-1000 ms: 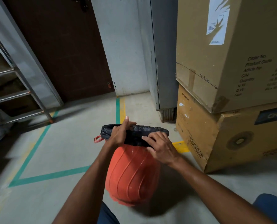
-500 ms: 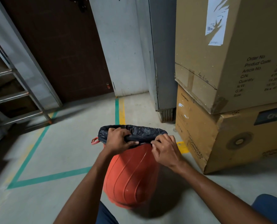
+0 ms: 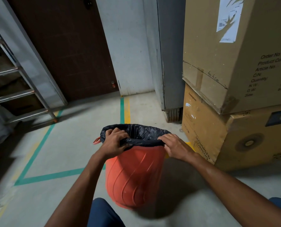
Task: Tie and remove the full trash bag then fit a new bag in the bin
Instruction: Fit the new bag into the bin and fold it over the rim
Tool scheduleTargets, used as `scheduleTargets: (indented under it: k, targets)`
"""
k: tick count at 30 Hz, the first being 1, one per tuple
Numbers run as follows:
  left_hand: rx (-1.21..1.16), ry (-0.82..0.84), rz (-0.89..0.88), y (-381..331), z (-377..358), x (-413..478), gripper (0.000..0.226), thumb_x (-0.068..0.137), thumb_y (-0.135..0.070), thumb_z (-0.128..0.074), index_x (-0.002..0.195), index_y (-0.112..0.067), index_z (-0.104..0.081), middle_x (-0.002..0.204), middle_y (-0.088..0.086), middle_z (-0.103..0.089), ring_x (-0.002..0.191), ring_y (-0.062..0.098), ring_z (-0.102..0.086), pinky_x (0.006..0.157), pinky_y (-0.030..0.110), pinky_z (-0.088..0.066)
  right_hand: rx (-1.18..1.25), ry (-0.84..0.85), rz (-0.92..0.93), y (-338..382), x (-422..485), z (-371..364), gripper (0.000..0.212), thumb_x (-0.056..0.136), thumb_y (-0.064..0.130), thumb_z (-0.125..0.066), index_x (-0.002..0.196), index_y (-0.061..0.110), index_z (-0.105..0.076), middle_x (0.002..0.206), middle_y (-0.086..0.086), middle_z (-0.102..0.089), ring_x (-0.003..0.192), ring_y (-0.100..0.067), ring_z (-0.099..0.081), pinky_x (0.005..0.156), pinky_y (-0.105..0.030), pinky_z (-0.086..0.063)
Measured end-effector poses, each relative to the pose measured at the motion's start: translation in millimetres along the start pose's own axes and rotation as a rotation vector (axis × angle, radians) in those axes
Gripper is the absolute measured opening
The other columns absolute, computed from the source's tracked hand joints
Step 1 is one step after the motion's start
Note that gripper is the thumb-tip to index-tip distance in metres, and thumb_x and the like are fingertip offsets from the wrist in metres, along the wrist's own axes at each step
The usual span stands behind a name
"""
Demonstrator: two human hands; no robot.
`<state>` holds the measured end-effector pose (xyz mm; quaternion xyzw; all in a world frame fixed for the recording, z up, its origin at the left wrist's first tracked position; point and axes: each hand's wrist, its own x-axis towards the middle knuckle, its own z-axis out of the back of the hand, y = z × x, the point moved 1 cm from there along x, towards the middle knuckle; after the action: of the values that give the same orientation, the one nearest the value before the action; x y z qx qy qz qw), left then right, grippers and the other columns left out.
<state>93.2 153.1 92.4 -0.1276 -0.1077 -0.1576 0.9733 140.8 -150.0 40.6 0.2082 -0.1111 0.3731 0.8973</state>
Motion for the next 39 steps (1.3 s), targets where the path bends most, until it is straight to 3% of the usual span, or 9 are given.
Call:
scheduleTargets:
  k: [5,9,13,16,18,22,25,32,39]
  targets:
    - [0.056,0.084,-0.020,-14.9,14.0,0.6,0.061,0.089,-0.069,-0.052,0.137,-0.032,-0.056,0.131,-0.011,-0.060,0.131,0.011,-0.043,0.118,0.043,-0.017,-0.001,-0.128,0.102,20.5,15.6,0.3,0.047,0.081,-0.008,-0.070,0.126,0.001,-0.064,0.115,-0.014,-0.069,0.109,-0.032,-0.064,0.098,-0.047,-0.053]
    - [-0.259,0.069,0.106,-63.4,5.8,19.5,0.053,0.103,-0.062,-0.027,0.111,-0.027,-0.068,0.108,0.000,-0.074,0.102,0.018,-0.065,0.097,0.046,-0.047,-0.057,-0.198,0.204,45.5,37.1,5.2,0.037,0.082,-0.007,-0.068,0.119,-0.003,-0.067,0.108,-0.017,-0.070,0.100,-0.035,-0.066,0.093,-0.047,-0.055]
    - [-0.174,-0.029,0.226,-68.7,-8.2,28.1,0.059,0.107,-0.055,-0.011,0.096,-0.033,-0.065,0.101,0.000,-0.073,0.105,0.023,-0.064,0.091,0.041,-0.036,-0.039,-0.297,0.168,55.7,38.9,5.7,0.031,0.088,0.000,-0.067,0.119,0.001,-0.067,0.112,-0.014,-0.070,0.107,-0.032,-0.065,0.094,-0.046,-0.053]
    - [-0.164,-0.022,0.275,-49.0,-8.8,29.0,0.070,0.104,-0.055,-0.002,0.120,-0.036,-0.067,0.121,0.002,-0.072,0.118,0.021,-0.061,0.097,0.042,-0.032,-0.033,-0.331,0.058,42.4,20.8,-1.1,0.059,0.082,0.032,-0.081,0.134,0.010,-0.062,0.125,-0.006,-0.066,0.117,-0.025,-0.059,0.099,-0.041,-0.049]
    - [-0.322,-0.049,0.329,-38.0,-6.4,27.1,0.073,0.100,-0.064,0.000,0.110,-0.047,-0.070,0.116,-0.004,-0.074,0.115,0.017,-0.062,0.099,0.039,-0.029,-0.044,-0.284,-0.044,30.9,12.7,-5.7,0.075,0.076,0.038,-0.085,0.140,0.011,-0.058,0.128,-0.006,-0.064,0.119,-0.026,-0.059,0.098,-0.042,-0.049]
    - [-0.538,-0.108,0.371,-32.5,-0.7,18.5,0.069,0.092,-0.076,-0.006,0.093,-0.057,-0.072,0.107,-0.005,-0.077,0.112,0.016,-0.065,0.112,0.049,-0.033,0.046,-0.276,-0.119,24.5,18.9,-10.9,0.056,0.076,0.010,-0.083,0.129,0.007,-0.066,0.112,-0.010,-0.071,0.101,-0.033,-0.068,0.089,-0.044,-0.053]
    - [-0.522,-0.104,0.400,-28.3,-0.2,14.0,0.071,0.091,-0.080,-0.014,0.092,-0.046,-0.077,0.110,-0.005,-0.077,0.113,0.016,-0.064,0.113,0.047,-0.034,0.045,-0.391,-0.022,26.6,25.6,-8.5,0.037,0.075,-0.004,-0.078,0.111,0.004,-0.074,0.095,-0.011,-0.073,0.085,-0.033,-0.070,0.077,-0.043,-0.056]
    - [-0.218,-0.071,0.348,-9.3,-0.4,9.7,0.088,0.071,-0.098,-0.046,0.063,-0.010,-0.051,0.054,-0.009,-0.045,0.054,0.003,-0.044,0.068,0.038,-0.041,-0.062,-0.244,0.294,42.7,2.9,-16.4,0.016,0.085,0.013,-0.060,0.099,0.010,-0.066,0.099,-0.005,-0.061,0.091,-0.025,-0.058,0.084,-0.039,-0.047]
    - [-0.072,-0.100,0.219,-6.3,-4.2,-1.7,0.052,0.055,-0.085,-0.068,0.062,-0.039,-0.046,0.063,-0.020,-0.053,0.071,0.008,-0.051,0.074,0.036,-0.031,-0.053,-0.362,0.112,48.7,-2.4,-24.6,0.030,0.091,0.022,-0.062,0.113,0.006,-0.074,0.114,-0.008,-0.074,0.104,-0.022,-0.067,0.097,-0.039,-0.052]
